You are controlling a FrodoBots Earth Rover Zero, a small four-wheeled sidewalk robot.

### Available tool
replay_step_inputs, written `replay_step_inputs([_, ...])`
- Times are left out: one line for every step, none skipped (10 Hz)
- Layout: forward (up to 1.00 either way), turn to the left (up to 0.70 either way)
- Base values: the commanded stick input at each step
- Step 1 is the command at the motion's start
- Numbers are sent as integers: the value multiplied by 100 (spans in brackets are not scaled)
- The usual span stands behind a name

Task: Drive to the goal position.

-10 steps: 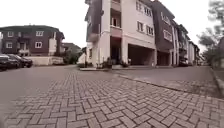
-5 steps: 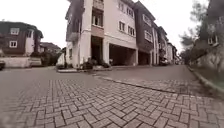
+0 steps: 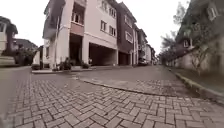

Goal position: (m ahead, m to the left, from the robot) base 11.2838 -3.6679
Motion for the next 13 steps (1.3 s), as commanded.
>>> replay_step_inputs([70, -35])
replay_step_inputs([70, -35])
replay_step_inputs([70, 0])
replay_step_inputs([70, 0])
replay_step_inputs([70, 0])
replay_step_inputs([70, 0])
replay_step_inputs([70, 0])
replay_step_inputs([70, 0])
replay_step_inputs([70, 0])
replay_step_inputs([70, 0])
replay_step_inputs([70, 0])
replay_step_inputs([70, 0])
replay_step_inputs([70, 0])
